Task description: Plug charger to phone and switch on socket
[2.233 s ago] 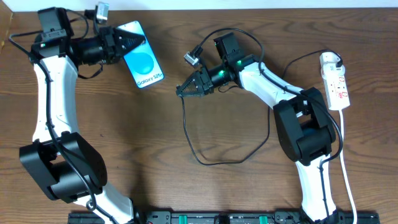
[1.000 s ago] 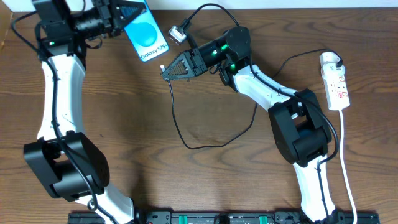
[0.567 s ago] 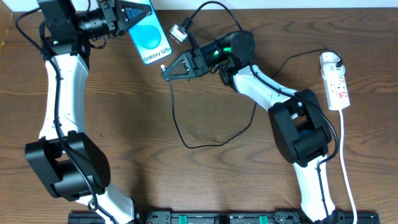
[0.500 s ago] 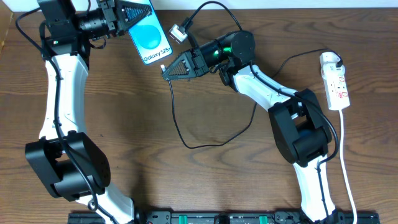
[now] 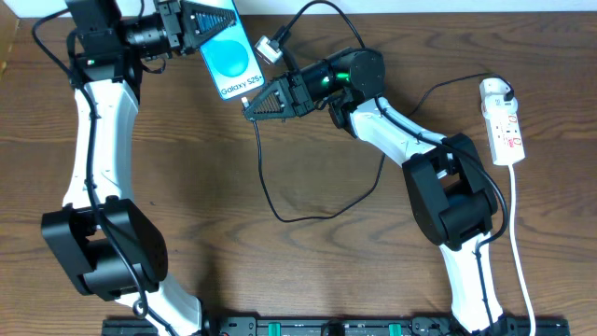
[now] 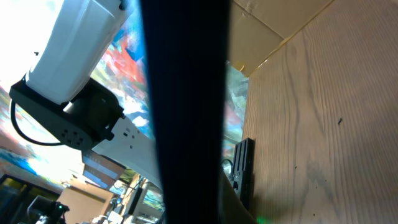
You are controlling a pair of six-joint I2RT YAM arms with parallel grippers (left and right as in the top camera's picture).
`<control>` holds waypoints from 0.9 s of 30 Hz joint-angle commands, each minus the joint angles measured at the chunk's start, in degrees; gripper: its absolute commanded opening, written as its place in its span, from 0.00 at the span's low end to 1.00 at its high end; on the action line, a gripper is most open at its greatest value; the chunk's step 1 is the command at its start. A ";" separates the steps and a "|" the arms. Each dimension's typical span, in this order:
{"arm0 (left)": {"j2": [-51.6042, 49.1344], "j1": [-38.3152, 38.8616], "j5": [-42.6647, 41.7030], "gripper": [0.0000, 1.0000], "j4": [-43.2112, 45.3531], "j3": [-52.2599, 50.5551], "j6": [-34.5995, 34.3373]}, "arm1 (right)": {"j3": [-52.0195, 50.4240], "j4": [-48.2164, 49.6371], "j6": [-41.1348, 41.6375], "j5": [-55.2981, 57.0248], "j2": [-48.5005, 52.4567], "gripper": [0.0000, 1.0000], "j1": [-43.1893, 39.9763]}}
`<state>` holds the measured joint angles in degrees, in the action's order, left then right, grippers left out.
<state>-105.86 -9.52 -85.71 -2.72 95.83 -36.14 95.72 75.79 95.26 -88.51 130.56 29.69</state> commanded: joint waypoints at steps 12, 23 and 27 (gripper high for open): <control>1.40 0.61 -2.38 0.08 0.24 0.66 0.33 | 0.31 1.84 -0.59 1.38 -0.04 0.01 -1.05; 1.40 0.59 -2.84 0.07 0.24 0.66 0.37 | 0.31 1.81 -0.59 1.38 -0.04 0.01 -1.33; 1.40 0.61 -2.84 0.07 0.24 0.61 0.55 | 0.31 1.81 -0.59 1.40 -0.04 0.01 -1.38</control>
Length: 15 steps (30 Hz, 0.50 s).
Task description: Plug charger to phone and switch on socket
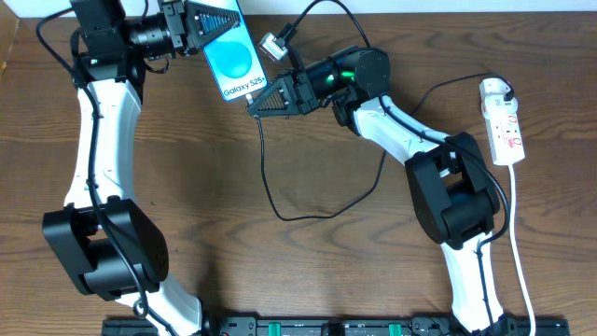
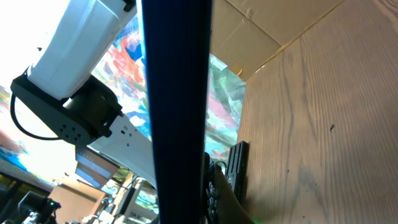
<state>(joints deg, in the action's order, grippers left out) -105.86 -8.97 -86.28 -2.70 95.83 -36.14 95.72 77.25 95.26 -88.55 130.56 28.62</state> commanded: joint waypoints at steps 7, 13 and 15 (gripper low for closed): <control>1.38 0.04 -2.23 0.07 0.24 0.04 0.59 | 0.33 0.42 -0.61 1.60 -0.04 0.01 -0.31; 1.38 0.04 -2.21 0.07 0.24 0.02 0.57 | 0.31 0.42 -0.61 1.60 -0.04 0.01 -0.28; 1.38 0.04 -1.97 0.07 0.26 0.02 0.57 | 0.33 0.55 -0.59 1.57 -0.04 0.01 -0.28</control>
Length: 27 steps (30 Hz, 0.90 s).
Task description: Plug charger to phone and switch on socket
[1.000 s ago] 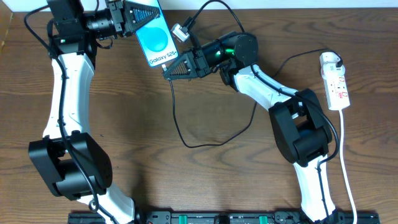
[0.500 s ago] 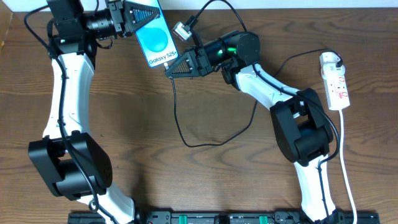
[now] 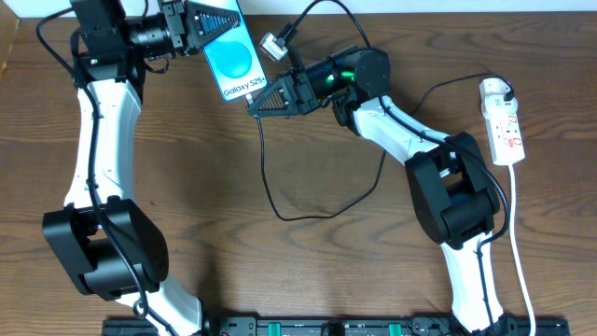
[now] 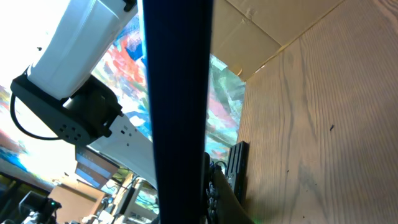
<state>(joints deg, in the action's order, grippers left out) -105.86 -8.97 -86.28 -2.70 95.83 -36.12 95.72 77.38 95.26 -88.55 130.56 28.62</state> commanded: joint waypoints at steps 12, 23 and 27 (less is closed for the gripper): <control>1.38 0.04 -1.70 0.07 0.48 0.02 2.14 | 0.31 0.68 -0.57 1.57 -0.04 0.01 -0.24; 1.38 0.07 -1.79 0.07 -0.24 0.02 1.40 | 0.31 0.66 -0.59 1.66 -0.04 0.01 -0.24; 1.38 0.07 -1.79 0.07 -0.24 0.02 -0.63 | 0.31 0.66 -0.61 1.95 -0.04 0.01 -0.24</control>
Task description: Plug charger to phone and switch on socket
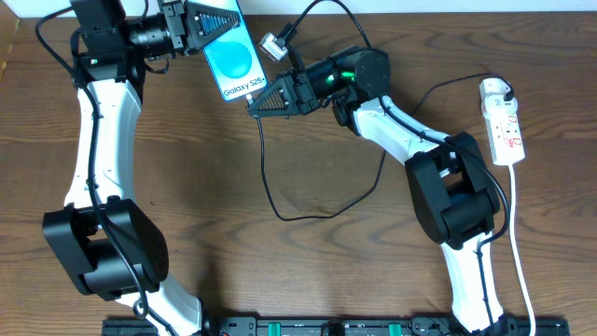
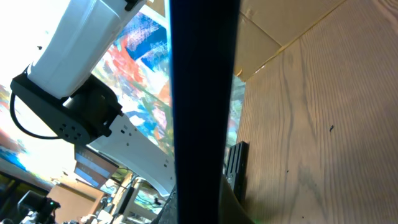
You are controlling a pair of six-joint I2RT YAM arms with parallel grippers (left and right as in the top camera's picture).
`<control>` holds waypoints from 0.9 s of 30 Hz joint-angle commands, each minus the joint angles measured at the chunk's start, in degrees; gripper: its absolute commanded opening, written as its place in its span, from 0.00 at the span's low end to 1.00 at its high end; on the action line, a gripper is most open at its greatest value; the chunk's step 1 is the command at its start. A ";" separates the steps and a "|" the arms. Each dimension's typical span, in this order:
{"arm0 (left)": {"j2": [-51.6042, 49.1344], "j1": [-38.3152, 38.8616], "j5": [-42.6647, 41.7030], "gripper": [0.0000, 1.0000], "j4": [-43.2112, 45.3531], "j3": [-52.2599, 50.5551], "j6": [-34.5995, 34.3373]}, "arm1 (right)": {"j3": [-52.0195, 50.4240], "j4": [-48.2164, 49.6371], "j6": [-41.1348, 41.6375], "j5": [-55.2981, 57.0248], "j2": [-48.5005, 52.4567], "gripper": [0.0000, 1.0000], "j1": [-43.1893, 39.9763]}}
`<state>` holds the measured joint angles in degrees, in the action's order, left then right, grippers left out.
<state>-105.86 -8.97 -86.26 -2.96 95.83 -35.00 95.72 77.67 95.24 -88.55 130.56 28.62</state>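
Observation:
The phone point(image 1: 231, 58), with a blue screen reading Galaxy S25, is held above the table's far edge, and my left gripper point(image 1: 210, 23) is shut on its upper end. My right gripper point(image 1: 254, 105) sits right at the phone's lower edge, fingers closed to a point where the black charger cable point(image 1: 280, 215) starts. The plug itself is hidden between the fingers. In the right wrist view the phone's edge point(image 2: 202, 93) is a dark upright band filling the middle. The white socket strip point(image 1: 504, 126) lies at the far right.
A white connector point(image 1: 270, 44) on a black lead lies just right of the phone. The charger cable loops across the wooden table point(image 1: 187, 205) toward the right arm. The strip's white cord point(image 1: 519, 252) runs down the right side. A cardboard edge point(image 2: 273, 31) shows behind the table.
Nothing differs in the overhead view. In the right wrist view the dark band of the phone's edge now stands a little further right and looks slightly wider.
At first my left gripper held the phone up and my right gripper was closed at its lower edge, slightly lower and to the left. By 1.4 s ago both had shifted a little up and right. They held there, with only a small shift now.

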 commanded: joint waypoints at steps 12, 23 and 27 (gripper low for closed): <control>1.38 0.33 -2.25 0.07 0.02 0.02 -1.11 | 0.33 0.39 -0.57 3.34 -0.04 0.01 -0.24; 1.38 0.33 -2.25 0.07 0.04 0.02 1.81 | 0.31 0.39 -0.59 3.34 -0.04 0.01 -0.24; 1.38 0.33 -2.93 0.08 0.04 0.02 1.79 | 0.31 0.39 -0.59 3.43 -0.04 0.01 -0.24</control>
<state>-105.86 -8.97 -86.30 -2.96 95.83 -34.28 95.72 77.67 95.24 -88.51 130.56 28.62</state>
